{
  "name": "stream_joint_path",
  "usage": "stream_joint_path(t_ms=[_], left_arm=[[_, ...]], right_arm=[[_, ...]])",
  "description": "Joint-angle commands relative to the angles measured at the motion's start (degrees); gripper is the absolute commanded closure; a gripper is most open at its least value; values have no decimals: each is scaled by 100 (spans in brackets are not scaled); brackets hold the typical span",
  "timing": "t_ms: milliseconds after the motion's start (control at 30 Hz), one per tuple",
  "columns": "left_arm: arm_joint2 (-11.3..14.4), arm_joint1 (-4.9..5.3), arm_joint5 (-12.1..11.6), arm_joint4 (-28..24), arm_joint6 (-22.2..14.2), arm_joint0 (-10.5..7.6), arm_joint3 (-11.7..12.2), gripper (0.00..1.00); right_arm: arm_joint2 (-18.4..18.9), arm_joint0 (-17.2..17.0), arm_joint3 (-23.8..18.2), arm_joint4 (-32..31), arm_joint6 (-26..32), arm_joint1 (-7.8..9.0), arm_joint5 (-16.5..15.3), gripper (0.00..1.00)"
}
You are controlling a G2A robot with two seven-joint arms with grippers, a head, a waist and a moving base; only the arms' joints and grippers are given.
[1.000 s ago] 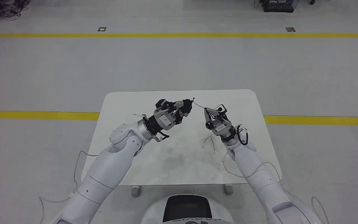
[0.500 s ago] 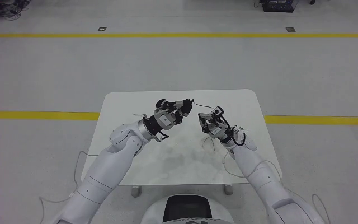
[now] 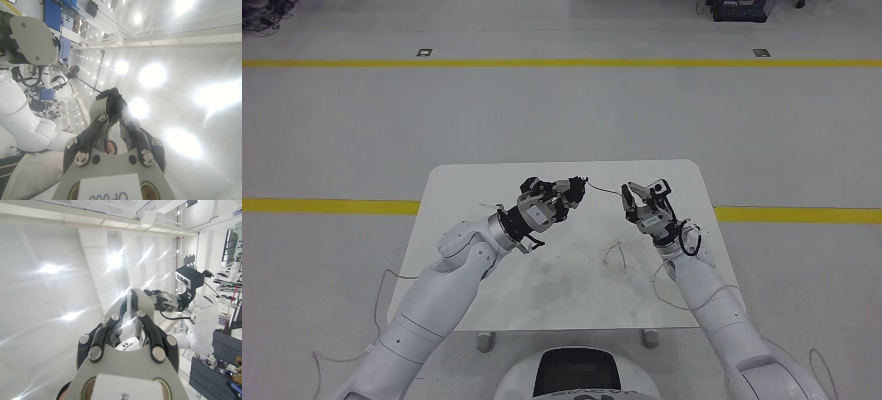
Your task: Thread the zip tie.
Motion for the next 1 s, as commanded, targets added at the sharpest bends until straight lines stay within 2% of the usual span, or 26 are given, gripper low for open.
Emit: stream_joint_path(t_ms=[0,167,200,333,433,467,567,600,833,967], left_arm=[[0,0,0,0,0,0,0,100],[0,0,0,0,0,0,0,100],[10,-3,-20,24,98,15,-18,100],[-63,-20,-249,36,690,75,-131,100],[-170,-24,-394,-19,1134,172,-232,100],[-222,-22,-429,-1,1408,219,-289,100],[-305,-24,-443,-131,1690,350,-553,100],[-315,-18,-434,-77,1656,365,-633,100],[-315,-18,-434,-77,1656,365,-633,100],[-378,-27,-494,-211,1806,465,-764,100]], right_arm=[[-3,1,1,-3,0,-1,5,0],[-3,1,1,-3,0,-1,5,0],[0,-4,-17,-19,-39,1,-13,0],[282,-135,-451,-692,-299,126,-767,0],[535,-226,-690,-996,-355,224,-942,0],[659,-261,-814,-1127,-370,264,-942,0],[1094,-368,-1208,-1557,-510,345,-942,0],[1209,-426,-1357,-1747,-537,354,-942,0],[1209,-426,-1357,-1747,-537,354,-942,0],[1381,-497,-1574,-1739,-894,385,-942,0]])
